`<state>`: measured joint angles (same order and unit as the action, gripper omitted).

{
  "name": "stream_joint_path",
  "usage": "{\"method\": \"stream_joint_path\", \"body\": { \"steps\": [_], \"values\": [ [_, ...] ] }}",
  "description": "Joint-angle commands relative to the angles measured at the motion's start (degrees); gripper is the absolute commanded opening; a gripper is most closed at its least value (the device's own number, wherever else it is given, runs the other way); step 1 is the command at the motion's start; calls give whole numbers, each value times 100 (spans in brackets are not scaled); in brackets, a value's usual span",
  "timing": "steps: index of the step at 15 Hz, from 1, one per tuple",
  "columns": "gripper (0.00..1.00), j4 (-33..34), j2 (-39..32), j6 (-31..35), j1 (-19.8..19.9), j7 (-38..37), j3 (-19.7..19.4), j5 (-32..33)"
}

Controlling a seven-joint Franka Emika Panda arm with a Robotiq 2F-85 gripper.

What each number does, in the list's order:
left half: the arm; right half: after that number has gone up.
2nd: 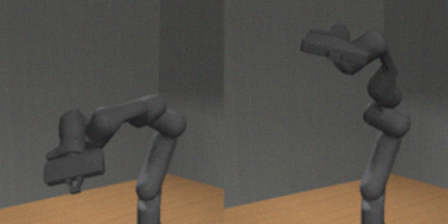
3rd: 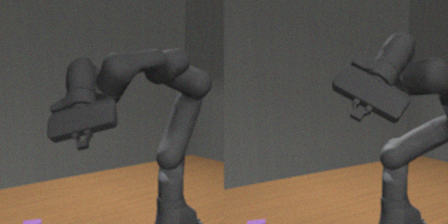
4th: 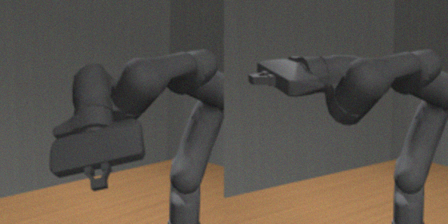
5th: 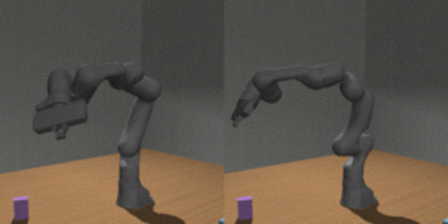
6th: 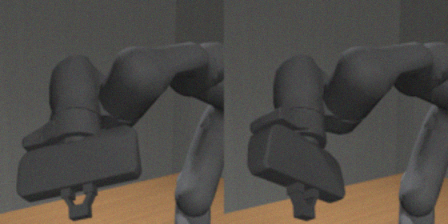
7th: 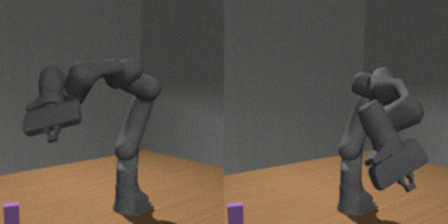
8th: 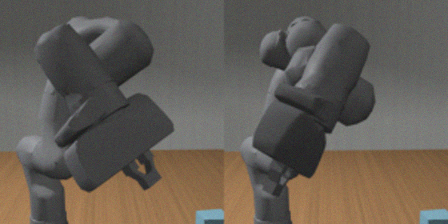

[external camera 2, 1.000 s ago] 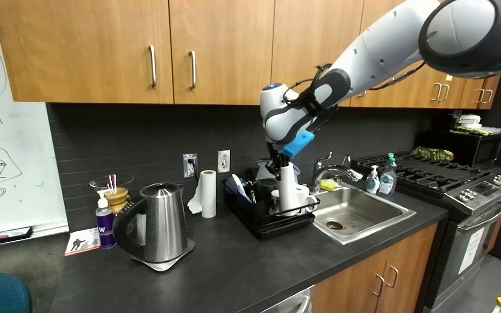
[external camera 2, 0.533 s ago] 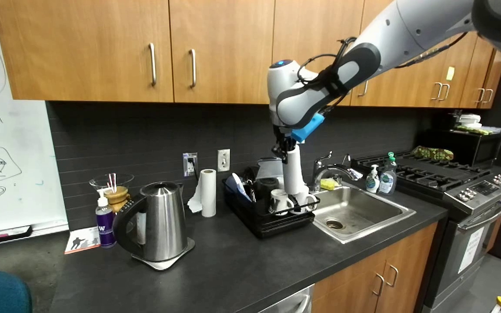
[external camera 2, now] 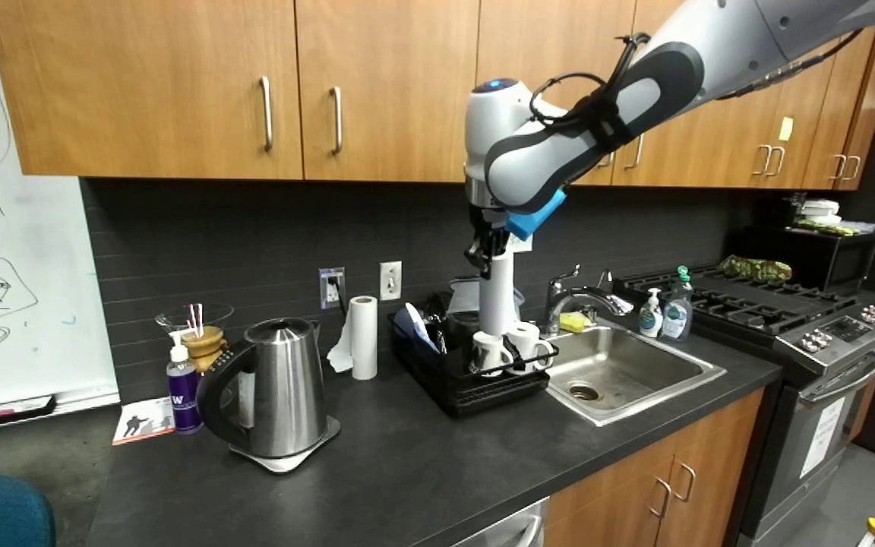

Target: Put the tissue roll on the counter

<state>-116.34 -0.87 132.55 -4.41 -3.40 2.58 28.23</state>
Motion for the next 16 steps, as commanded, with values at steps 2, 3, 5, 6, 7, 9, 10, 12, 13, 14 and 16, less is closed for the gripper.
{"method": "stream_joint_path", "body": {
  "steps": [2,3,5,6,7,9,10,12,13,14,16],
  "values": [
    [5,-354,319,324,-131,546,245,-443],
    [5,-379,334,338,-158,590,289,-468],
    [5,-420,379,303,-204,650,365,-507],
    [5,-431,404,278,-221,684,394,-524],
    [5,-443,423,239,-240,722,421,-535],
    [5,-445,462,92,-269,806,465,-567],
    [5,-417,475,-48,-280,842,485,-593],
    [5,-407,570,-316,-295,931,518,-646],
    [5,-423,643,-394,-288,904,528,-599],
    [5,-433,719,-471,-287,865,542,-564],
    [5,-488,885,-576,-308,903,580,-583]
  ]
}}
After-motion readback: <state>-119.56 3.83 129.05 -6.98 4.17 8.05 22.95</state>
